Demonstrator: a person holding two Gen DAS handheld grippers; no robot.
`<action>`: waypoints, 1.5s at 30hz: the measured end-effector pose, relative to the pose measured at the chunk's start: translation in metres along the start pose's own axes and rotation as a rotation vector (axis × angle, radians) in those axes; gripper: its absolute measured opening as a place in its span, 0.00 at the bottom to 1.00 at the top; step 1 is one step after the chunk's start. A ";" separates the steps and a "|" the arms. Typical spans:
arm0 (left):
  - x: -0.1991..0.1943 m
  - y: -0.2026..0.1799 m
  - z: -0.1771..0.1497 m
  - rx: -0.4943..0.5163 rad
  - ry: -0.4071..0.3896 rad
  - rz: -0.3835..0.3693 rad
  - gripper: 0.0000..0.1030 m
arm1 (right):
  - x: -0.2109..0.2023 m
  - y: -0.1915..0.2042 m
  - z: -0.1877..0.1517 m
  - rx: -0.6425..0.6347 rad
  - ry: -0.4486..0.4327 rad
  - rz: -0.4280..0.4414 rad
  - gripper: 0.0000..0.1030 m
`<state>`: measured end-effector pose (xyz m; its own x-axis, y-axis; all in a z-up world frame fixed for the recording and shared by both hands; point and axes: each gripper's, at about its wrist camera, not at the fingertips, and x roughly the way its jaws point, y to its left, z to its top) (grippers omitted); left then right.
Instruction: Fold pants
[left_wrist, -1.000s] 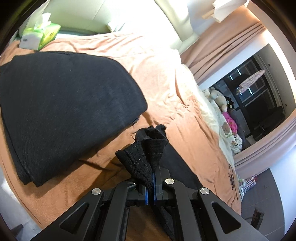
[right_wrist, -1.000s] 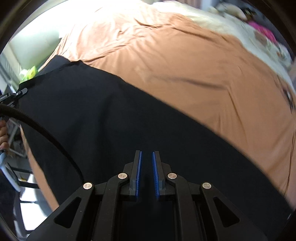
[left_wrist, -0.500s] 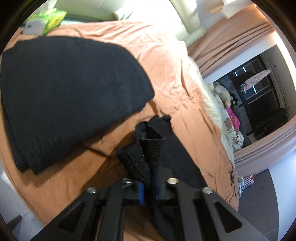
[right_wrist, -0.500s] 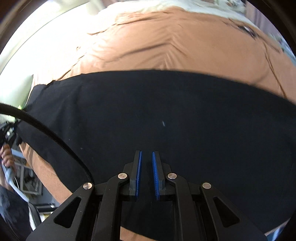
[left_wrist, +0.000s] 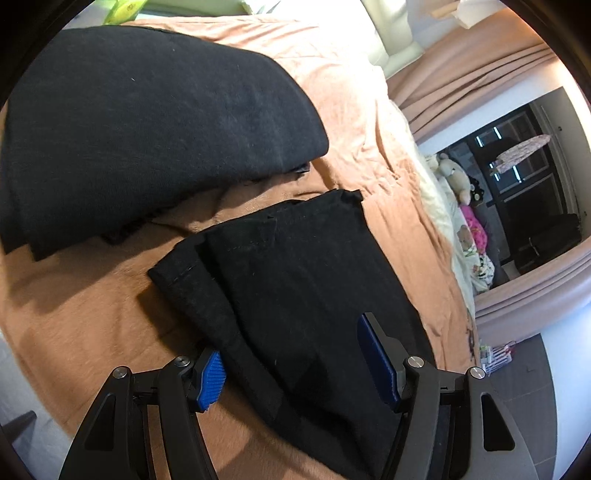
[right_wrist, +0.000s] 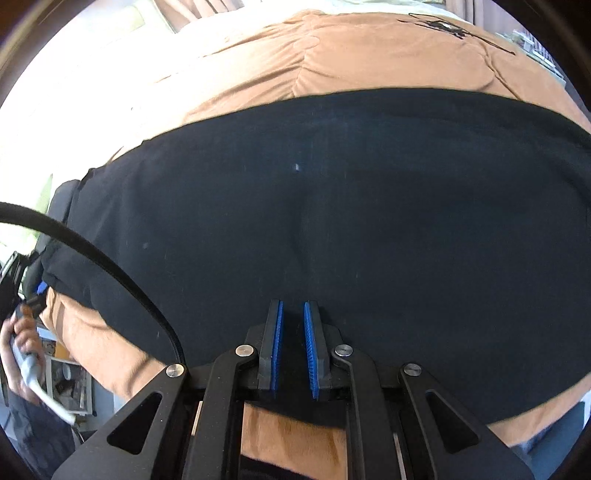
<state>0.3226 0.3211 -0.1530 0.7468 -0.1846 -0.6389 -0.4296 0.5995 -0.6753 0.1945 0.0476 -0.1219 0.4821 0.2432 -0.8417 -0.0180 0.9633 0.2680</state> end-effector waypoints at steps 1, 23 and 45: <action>0.004 0.000 0.001 -0.003 0.004 0.003 0.64 | -0.001 0.000 -0.004 0.002 0.003 0.004 0.09; -0.010 -0.004 0.025 -0.011 -0.046 0.013 0.03 | 0.055 -0.048 0.110 0.038 0.018 0.004 0.06; -0.055 -0.092 0.032 0.133 -0.112 -0.116 0.02 | 0.094 -0.079 0.191 0.009 0.031 -0.034 0.00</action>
<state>0.3372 0.3009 -0.0446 0.8421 -0.1753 -0.5100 -0.2722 0.6783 -0.6825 0.4085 -0.0271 -0.1329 0.4552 0.2139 -0.8643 0.0058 0.9700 0.2432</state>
